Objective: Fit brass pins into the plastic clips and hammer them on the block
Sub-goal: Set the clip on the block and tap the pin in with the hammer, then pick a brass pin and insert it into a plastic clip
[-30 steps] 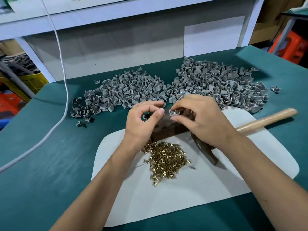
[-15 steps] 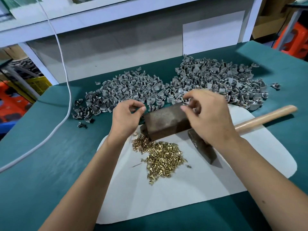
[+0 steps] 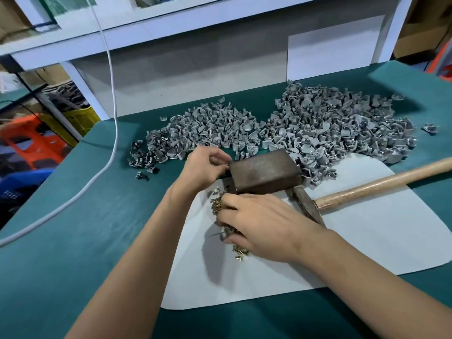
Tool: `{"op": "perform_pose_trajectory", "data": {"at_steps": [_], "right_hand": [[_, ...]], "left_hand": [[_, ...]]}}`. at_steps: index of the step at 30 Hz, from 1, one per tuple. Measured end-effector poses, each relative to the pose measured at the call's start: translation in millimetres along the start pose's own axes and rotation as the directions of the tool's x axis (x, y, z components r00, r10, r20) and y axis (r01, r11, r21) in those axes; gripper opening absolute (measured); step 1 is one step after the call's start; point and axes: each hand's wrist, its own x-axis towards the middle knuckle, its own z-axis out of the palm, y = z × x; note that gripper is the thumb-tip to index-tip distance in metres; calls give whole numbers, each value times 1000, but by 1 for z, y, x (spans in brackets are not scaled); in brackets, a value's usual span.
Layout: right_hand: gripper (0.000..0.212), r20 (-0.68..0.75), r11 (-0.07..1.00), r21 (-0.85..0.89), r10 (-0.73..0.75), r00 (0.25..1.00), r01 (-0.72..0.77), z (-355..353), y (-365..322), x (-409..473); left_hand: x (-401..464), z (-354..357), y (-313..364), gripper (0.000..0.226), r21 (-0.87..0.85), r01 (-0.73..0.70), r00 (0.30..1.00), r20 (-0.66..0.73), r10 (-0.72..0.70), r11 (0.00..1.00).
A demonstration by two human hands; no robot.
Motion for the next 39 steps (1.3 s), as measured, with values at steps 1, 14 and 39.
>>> {"op": "perform_pose_trajectory", "data": {"at_steps": [1,14,39], "right_hand": [[22,15,1000,6,10,1000,-10,-1,0,1],[9,38,976,176,123,992,-127,-14,6,-4],[7,-466,927,356,288,837,-120,-17,24,-3]], "left_hand": [[-1,-3,-1,22,-13,11,1000,19,-11,1000],[-30,4,-1,20,-51,-62,990,-130,55,997],[-44,11,10,17,-720,-237,950,-312,1,653]]}}
